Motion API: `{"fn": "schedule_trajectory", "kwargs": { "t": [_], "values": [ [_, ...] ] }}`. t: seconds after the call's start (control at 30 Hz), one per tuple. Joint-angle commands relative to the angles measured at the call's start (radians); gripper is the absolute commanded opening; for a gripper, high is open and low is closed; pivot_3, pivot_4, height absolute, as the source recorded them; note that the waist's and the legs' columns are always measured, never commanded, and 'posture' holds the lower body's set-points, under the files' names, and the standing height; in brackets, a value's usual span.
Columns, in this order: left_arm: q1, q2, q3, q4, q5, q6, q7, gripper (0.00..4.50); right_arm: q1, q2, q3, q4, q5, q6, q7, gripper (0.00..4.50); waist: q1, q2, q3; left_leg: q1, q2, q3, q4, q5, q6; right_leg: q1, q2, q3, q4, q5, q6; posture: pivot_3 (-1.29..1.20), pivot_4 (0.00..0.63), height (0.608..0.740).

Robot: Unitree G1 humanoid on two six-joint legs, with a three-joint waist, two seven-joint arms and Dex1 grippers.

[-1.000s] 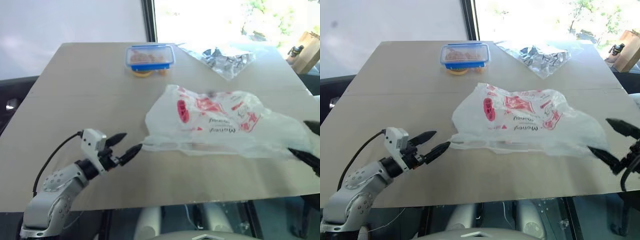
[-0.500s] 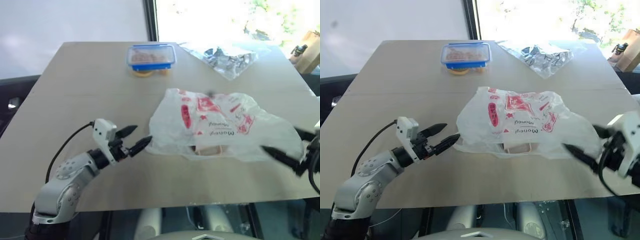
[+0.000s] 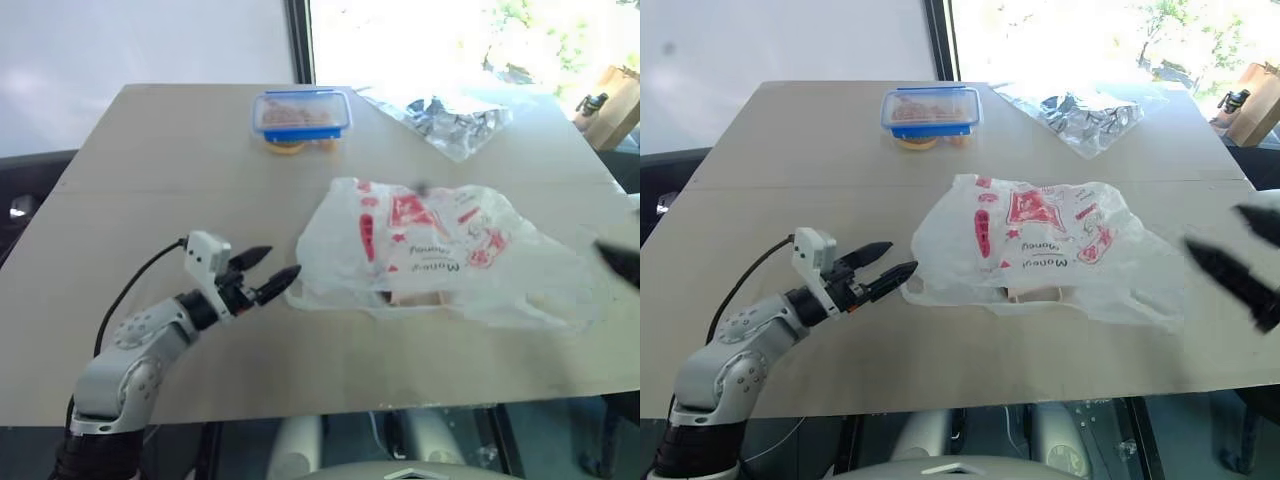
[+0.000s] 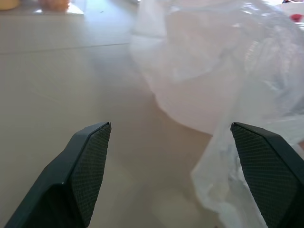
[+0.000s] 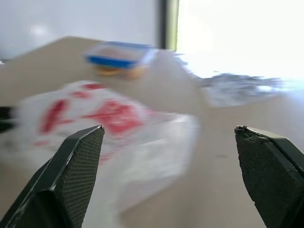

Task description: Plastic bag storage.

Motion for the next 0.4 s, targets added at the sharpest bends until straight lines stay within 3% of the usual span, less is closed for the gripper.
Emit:
{"fn": "schedule_trajectory", "kwargs": {
  "t": [0.03,0.23,0.4],
  "values": [
    [0.051,0.042,0.076,-0.015,-0.015,-0.014,-0.056,4.19,0.073,-0.044,0.013,0.081,-0.223,-0.094,0.161,4.50,0.000,0.000,0.000,0.000,0.000,0.000,-0.001,0.000,0.000,0.000,0.000,0.000,-0.001,0.000,0.000,0.00,0.150,0.740],
    [0.208,0.140,0.180,-0.064,-0.056,0.008,-0.200,4.19,0.107,-0.096,0.186,0.194,-0.472,-0.294,0.407,4.50,-0.010,0.003,-0.001,0.002,0.003,0.002,-0.004,0.000,0.000,-0.001,0.001,0.001,-0.002,-0.001,0.001,0.00,0.150,0.740],
    [0.300,0.202,0.301,-0.070,-0.087,0.019,-0.279,4.19,0.107,-0.109,0.186,0.251,-0.511,-0.329,0.580,4.50,-0.002,0.003,-0.001,0.001,0.005,0.002,-0.003,0.000,0.000,0.000,0.000,0.001,-0.003,-0.001,0.000,0.00,0.150,0.740]
  ]
}}
